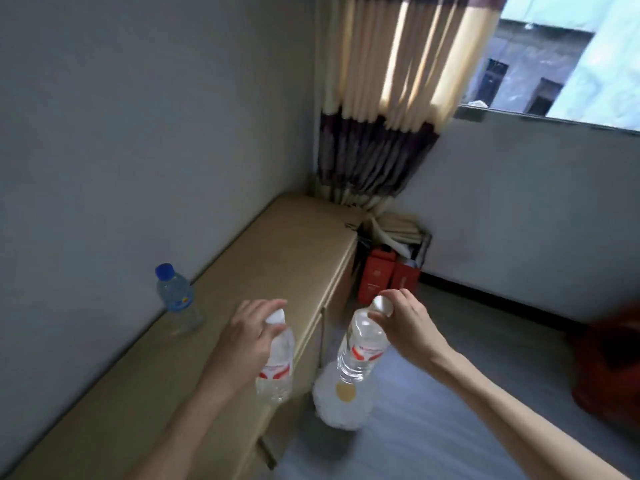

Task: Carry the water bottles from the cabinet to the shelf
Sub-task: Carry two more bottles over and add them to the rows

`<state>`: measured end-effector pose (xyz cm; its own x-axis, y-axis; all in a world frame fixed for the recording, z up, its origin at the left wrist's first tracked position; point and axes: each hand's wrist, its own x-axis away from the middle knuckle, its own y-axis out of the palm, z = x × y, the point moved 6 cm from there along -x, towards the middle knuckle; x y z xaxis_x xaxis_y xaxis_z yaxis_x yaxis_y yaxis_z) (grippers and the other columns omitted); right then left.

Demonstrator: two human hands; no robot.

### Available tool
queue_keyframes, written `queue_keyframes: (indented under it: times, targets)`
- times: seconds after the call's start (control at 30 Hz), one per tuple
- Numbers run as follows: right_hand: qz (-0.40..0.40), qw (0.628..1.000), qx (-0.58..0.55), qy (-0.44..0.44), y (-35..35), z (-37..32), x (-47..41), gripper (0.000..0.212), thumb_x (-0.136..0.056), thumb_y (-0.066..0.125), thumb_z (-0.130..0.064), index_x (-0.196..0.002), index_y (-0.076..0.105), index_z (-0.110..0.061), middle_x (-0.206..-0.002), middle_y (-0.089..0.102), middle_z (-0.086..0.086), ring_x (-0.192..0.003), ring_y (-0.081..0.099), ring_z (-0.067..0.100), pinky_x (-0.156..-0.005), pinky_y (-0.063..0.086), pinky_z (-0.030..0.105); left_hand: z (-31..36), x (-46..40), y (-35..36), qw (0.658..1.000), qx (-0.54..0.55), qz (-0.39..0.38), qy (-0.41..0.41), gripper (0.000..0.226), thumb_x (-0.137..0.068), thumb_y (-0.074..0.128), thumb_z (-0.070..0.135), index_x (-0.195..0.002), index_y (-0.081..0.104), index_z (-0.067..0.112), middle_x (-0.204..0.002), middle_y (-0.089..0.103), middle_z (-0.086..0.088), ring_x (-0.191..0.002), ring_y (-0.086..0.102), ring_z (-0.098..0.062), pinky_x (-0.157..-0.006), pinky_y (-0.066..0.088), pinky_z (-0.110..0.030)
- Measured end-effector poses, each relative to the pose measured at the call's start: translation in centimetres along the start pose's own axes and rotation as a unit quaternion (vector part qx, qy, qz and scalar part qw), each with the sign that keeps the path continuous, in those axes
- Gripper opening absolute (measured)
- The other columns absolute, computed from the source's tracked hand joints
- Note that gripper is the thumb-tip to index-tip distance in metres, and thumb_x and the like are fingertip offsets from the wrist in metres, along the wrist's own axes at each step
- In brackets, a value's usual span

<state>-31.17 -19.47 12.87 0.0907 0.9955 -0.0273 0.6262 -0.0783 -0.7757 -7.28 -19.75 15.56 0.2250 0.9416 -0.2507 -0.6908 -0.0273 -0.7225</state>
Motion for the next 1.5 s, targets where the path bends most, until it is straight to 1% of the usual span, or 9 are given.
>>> queue_keyframes:
  times: [0.1,0.23,0.43,0.6,0.77,0.87,1.1,1.3,1.5]
  targets:
    - [0.058,0.998,0.020,0.014,-5.0,4.3,5.0,0.035,-0.087,0.060,-0.026,-0.116,0.053,-0.007,-0.114,0.053,0.009,-0.104,0.052,0.024,-0.084,0.033,0.019,6.6,-0.7,4.2,0.996,0.024,-0.055,0.072,0.032,-0.078,0.053,0.022,-0.107,0.063,0.014,-0.099,0.056,0.011,-0.093,0.046,-0.005,-0.087,0.036,-0.017]
    - [0.126,0.989,0.064,0.040,-13.2,10.2,13.2,0.030,-0.088,0.058,-0.028,-0.107,0.055,-0.004,-0.102,0.055,0.012,-0.092,0.055,0.029,-0.082,0.034,0.021,17.0,0.4,10.5,0.978,0.065,-0.104,0.168,0.026,-0.079,0.065,0.004,-0.105,0.064,0.011,-0.090,0.049,0.023,-0.087,0.046,-0.004,-0.081,0.027,0.003]
    - [0.201,0.965,0.127,0.108,-24.3,19.7,26.3,0.055,-0.083,0.035,-0.052,-0.096,0.056,-0.003,-0.090,0.055,0.011,-0.082,0.054,0.028,-0.080,0.034,0.025,31.8,5.0,21.4,0.937,0.080,-0.185,0.287,0.033,-0.074,0.069,-0.002,-0.105,0.063,0.010,-0.094,0.057,0.010,-0.085,0.043,-0.001,-0.081,0.031,-0.008]
    - [0.255,0.937,0.144,0.192,-31.5,28.2,37.6,0.065,-0.078,0.031,-0.059,-0.101,0.055,-0.004,-0.096,0.053,0.009,-0.090,0.051,0.026,-0.078,0.030,0.020,43.5,10.6,30.0,0.912,0.118,-0.216,0.328,0.031,-0.077,0.067,0.001,-0.106,0.063,0.011,-0.089,0.047,0.027,-0.084,0.052,-0.015,-0.075,0.031,-0.013]
    - [0.310,0.891,0.145,0.300,-37.2,36.1,49.5,0.041,-0.089,0.050,-0.041,-0.114,0.048,-0.007,-0.109,0.048,0.005,-0.100,0.049,0.022,-0.074,0.030,0.018,55.1,16.9,38.9,0.854,0.149,-0.295,0.400,0.029,-0.083,0.062,0.008,-0.111,0.060,0.016,-0.090,0.050,0.024,-0.093,0.053,-0.017,-0.079,0.035,-0.020]
    - [0.346,0.855,0.152,0.355,-40.7,40.0,56.0,0.041,-0.090,0.050,-0.041,-0.114,0.048,-0.009,-0.108,0.049,0.003,-0.097,0.051,0.022,-0.074,0.033,0.021,62.3,20.2,44.4,0.820,0.163,-0.330,0.438,0.032,-0.082,0.062,0.007,-0.113,0.061,0.017,-0.095,0.054,0.013,-0.095,0.053,-0.015,-0.082,0.036,-0.023]
    - [0.425,0.767,0.167,0.451,-48.3,49.0,67.3,0.036,-0.087,0.057,-0.037,-0.107,0.052,-0.007,-0.094,0.042,-0.006,-0.084,0.046,0.016,-0.072,0.030,0.017,78.2,27.4,56.8,0.732,0.198,-0.403,0.513,0.033,-0.079,0.066,0.006,-0.111,0.062,0.013,-0.095,0.051,0.012,-0.092,0.050,-0.015,-0.082,0.035,-0.020]
    - [0.443,0.695,0.197,0.532,-55.7,56.4,75.0,0.036,-0.086,0.057,-0.039,-0.105,0.052,-0.009,-0.101,0.051,0.003,-0.092,0.052,0.022,-0.078,0.038,0.029,91.8,32.9,66.8,0.648,0.221,-0.459,0.567,0.033,-0.080,0.067,0.013,-0.113,0.061,0.013,-0.097,0.056,0.006,-0.089,0.046,-0.014,-0.080,0.035,-0.024]
    - [0.515,0.618,0.180,0.566,-62.6,62.5,82.6,0.033,-0.082,0.065,-0.032,-0.099,0.056,-0.006,-0.096,0.055,0.008,-0.085,0.053,0.022,-0.073,0.028,0.015,103.9,39.0,73.9,0.586,0.224,-0.496,0.600,0.033,-0.082,0.065,0.017,-0.114,0.060,0.016,-0.104,0.061,0.001,-0.101,0.049,-0.017,-0.084,0.036,-0.023]
